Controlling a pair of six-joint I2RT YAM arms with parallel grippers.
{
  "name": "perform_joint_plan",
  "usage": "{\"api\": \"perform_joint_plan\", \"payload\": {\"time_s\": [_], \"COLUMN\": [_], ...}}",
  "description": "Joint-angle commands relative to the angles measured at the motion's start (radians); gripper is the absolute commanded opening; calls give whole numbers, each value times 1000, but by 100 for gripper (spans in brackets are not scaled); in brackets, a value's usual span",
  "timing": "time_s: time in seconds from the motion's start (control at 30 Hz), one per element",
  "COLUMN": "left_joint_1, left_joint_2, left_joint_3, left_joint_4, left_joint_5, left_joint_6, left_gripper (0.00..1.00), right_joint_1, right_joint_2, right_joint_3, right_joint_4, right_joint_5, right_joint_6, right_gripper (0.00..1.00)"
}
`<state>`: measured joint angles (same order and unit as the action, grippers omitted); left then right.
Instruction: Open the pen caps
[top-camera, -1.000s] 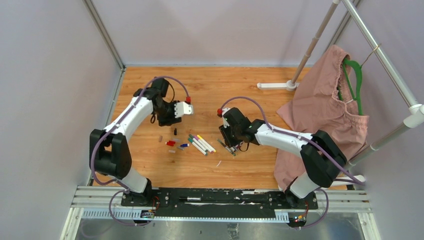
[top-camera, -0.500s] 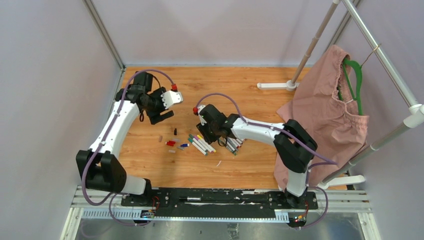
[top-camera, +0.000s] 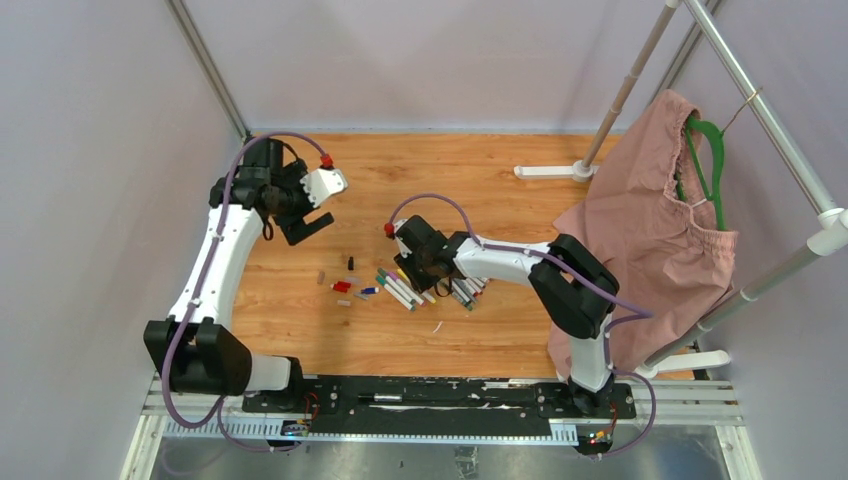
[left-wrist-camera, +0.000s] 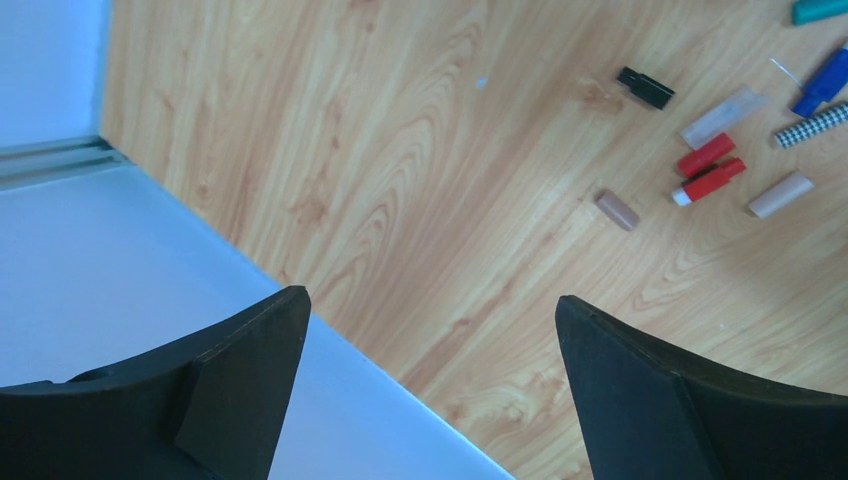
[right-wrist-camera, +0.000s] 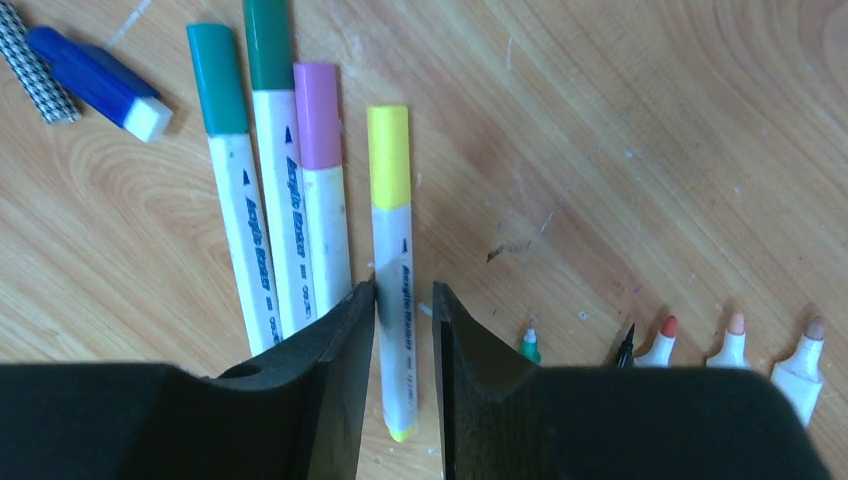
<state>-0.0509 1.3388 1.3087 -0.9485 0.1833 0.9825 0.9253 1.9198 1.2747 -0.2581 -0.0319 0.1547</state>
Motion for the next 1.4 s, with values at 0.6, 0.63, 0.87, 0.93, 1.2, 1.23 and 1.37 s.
{"api": "perform_joint_plan", "payload": {"time_s": [0.6, 0.63, 0.87, 0.93, 1.2, 1.23, 1.37], "left_joint_1": [-10, -40, -257, -272, -401, -416, -465], "left_joint_2": [-186, -217, -353, -372, -413, -412, -406], "left_joint_3": [-180, -208, -335, -332, -316, -316, -327], "left_joint_4": [-32, -32, -19, 10, 8, 9, 8], "left_joint_5": [455, 457, 303, 295, 225, 214, 182], "left_joint_6": [196, 218, 453, 467, 580, 587, 599], "left_gripper": [100, 100, 100, 100, 85, 85, 84], "right_joint_1": [-68, -80, -103, -103, -98, -96, -93], "right_joint_2": [-180, -189, -198, -202, -220, -220, -215], "right_joint_3": [-120, -110, 2, 18, 68, 73, 87], "right_joint_4": [69, 67, -49, -57, -58, -58, -49], "right_joint_5": [-163, -203, -481, -556, -747, -764, -806], "right_joint_6": [21, 35, 113, 150, 241, 247, 276], "right_gripper": [0, 0, 0, 0, 0, 0, 0]}}
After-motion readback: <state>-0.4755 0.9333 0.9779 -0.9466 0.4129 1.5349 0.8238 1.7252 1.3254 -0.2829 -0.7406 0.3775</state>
